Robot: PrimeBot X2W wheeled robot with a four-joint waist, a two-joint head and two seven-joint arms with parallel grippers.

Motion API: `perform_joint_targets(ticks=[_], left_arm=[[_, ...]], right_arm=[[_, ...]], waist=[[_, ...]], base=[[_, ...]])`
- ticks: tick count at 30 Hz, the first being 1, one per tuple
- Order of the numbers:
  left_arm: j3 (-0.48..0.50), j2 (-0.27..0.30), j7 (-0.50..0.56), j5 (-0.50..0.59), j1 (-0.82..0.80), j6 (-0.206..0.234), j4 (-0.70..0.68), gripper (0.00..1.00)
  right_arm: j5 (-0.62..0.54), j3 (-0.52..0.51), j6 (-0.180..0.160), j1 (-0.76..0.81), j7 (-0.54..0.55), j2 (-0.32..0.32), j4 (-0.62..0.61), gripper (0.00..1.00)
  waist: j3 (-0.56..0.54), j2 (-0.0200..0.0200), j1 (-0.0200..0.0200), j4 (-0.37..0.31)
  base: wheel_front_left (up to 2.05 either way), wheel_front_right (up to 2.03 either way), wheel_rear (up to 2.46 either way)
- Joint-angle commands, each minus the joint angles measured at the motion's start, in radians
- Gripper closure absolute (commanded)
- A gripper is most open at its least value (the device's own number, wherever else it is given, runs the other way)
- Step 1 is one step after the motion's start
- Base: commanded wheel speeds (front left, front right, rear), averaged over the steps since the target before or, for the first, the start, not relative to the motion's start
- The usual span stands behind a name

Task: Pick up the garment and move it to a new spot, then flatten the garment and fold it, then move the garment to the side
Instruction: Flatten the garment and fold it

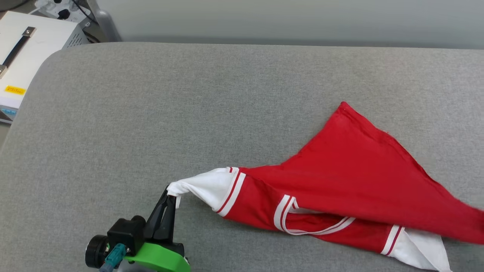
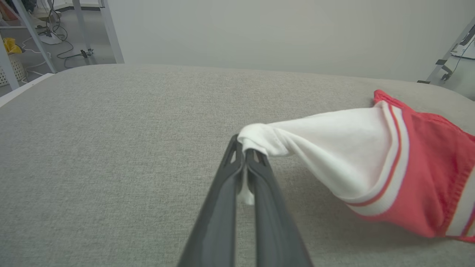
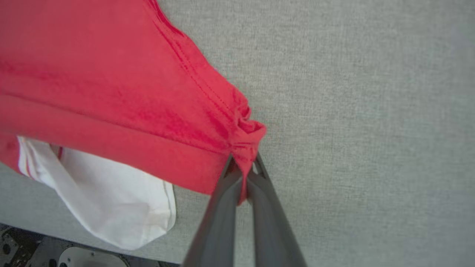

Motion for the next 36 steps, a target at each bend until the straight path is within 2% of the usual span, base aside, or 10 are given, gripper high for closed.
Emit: perform_joint_targets(ticks=[1, 6, 13, 14, 15, 21, 26, 31, 36], left_arm=[[0.005, 0.005, -0.006, 0.004, 0.013, 0.002, 0.002, 1.0], [0.007, 0.003, -0.006, 0.009, 0.004, -0.004, 0.012, 1.0], [0.011, -0.002, -0.006, 0.015, 0.003, -0.009, 0.023, 1.0], [0.012, -0.003, -0.006, 0.016, 0.004, -0.009, 0.024, 1.0], [0.012, -0.003, -0.006, 0.017, 0.005, -0.01, 0.025, 1.0], [0.001, -0.007, -0.006, 0.026, 0.004, -0.015, 0.024, 1.0], [-0.012, -0.012, -0.006, 0.032, -0.002, -0.018, 0.015, 1.0], [-0.028, -0.017, -0.006, 0.038, -0.021, -0.022, 0.008, 1.0], [-0.055, -0.026, -0.006, 0.046, -0.052, -0.026, 0.003, 1.0]], right_arm=[[-0.013, -0.012, -0.001, 0.032, 0.007, 0.02, -0.008, 1.0], [-0.054, -0.039, -0.001, 0.123, 0.025, 0.144, 0.019, 1.0], [-0.092, -0.046, -0.001, 0.134, 0.007, 0.216, 0.061, 1.0], [-0.097, -0.058, -0.001, 0.129, -0.006, 0.219, 0.053, 0.28], [-0.101, -0.069, -0.001, 0.124, -0.017, 0.22, 0.042, 0.0], [-0.133, -0.179, -0.001, 0.075, -0.078, 0.199, -0.13, 0.0], [-0.16, -0.204, -0.001, -0.031, -0.031, 0.159, -0.262, 0.0], [-0.183, -0.111, -0.001, -0.212, 0.071, 0.104, -0.306, 0.0], [-0.191, 0.07, -0.001, -0.433, 0.235, 0.064, -0.235, 0.0]], waist=[[-0.004, -0.0001, 0.0001, -0.006], [0.008, -0.0001, 0.0001, 0.002], [0.0, -0.0001, 0.0001, 0.004], [-0.003, -0.0001, 0.0001, 0.003], [-0.006, -0.0001, 0.0001, 0.003], [-0.022, -0.0001, 0.0001, 0.019], [-0.014, -0.0001, 0.0001, 0.042], [0.011, -0.0001, 0.0001, 0.068], [0.044, -0.0001, 0.0001, 0.104]], base=[[0.0, 0.0, 0.0], [0.0, 0.0, 0.0], [0.0, 0.0, 0.0], [0.0, 0.0, 0.0], [0.0, 0.0, 0.0], [0.0, 0.0, 0.0], [0.0, 0.0, 0.0], [0.0, 0.0, 0.0], [0.0, 0.0, 0.0]])
